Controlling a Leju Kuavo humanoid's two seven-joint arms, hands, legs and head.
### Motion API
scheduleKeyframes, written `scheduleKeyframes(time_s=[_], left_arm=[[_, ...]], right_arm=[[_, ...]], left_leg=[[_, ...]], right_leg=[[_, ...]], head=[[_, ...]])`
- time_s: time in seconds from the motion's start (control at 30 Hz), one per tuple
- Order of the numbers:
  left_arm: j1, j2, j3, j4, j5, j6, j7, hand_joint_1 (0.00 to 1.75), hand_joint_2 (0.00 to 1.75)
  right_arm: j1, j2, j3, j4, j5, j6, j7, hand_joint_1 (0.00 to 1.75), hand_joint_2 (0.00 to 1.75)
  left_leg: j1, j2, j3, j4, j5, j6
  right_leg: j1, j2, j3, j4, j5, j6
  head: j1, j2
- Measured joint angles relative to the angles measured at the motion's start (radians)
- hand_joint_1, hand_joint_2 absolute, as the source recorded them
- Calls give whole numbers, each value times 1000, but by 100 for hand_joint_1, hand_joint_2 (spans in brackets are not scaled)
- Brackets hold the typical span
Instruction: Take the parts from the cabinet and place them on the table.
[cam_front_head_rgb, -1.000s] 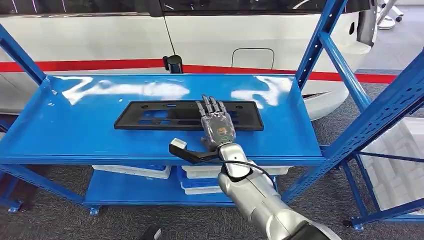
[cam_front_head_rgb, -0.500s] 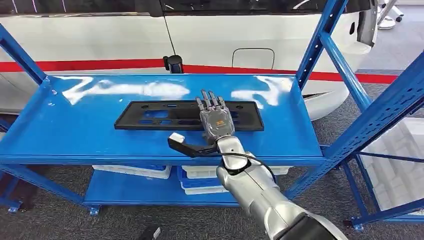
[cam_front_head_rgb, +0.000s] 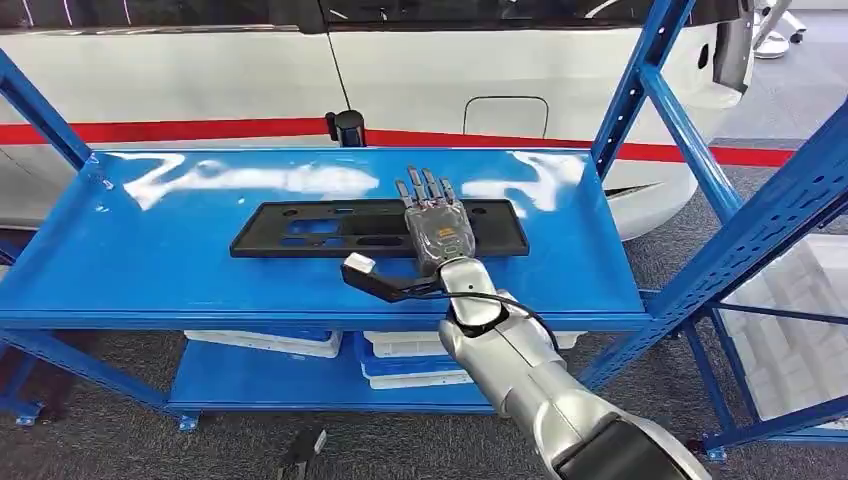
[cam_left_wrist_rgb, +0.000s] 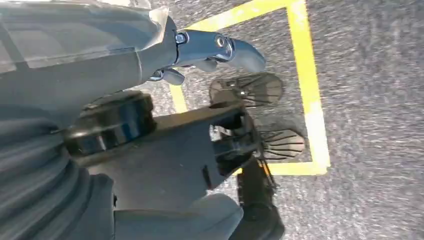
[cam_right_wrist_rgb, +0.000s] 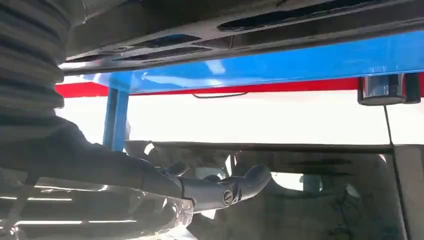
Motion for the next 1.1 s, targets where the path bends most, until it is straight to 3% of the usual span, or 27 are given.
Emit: scheduleKeyframes(time_s=[0.1, 0.2, 0.37, 1.1], left_arm=[[-1, -3, 0, 0, 1, 46, -25, 0, 175], [-9, -16, -2, 0, -12, 208, -69, 0, 175], [-5, -13, -12, 0, 9, 100, -97, 0, 175], [6, 11, -11, 1, 45, 86, -105, 0, 175]], right_arm=[[-2, 0, -6, 3, -13, 7, -27, 175, 175], [-2, 0, -16, 7, -28, 21, -57, 175, 175], [-2, 8, -29, 11, -48, 28, -101, 175, 175], [-4, 20, -36, 12, -86, 38, -151, 175, 175]], left_leg=[[0, 0, 0, 0, 0, 0], [0, 0, 0, 0, 0, 0], [0, 1, -1, 0, 0, 0], [0, 0, -1, 0, 0, 0]], right_leg=[[0, 0, 0, 0, 0, 0], [0, 0, -1, 0, 0, 0], [0, 2, -1, 0, 0, 0], [0, 1, 0, 0, 0, 0]], head=[[-1, 0], [-1, 0], [0, 0], [-1, 0]])
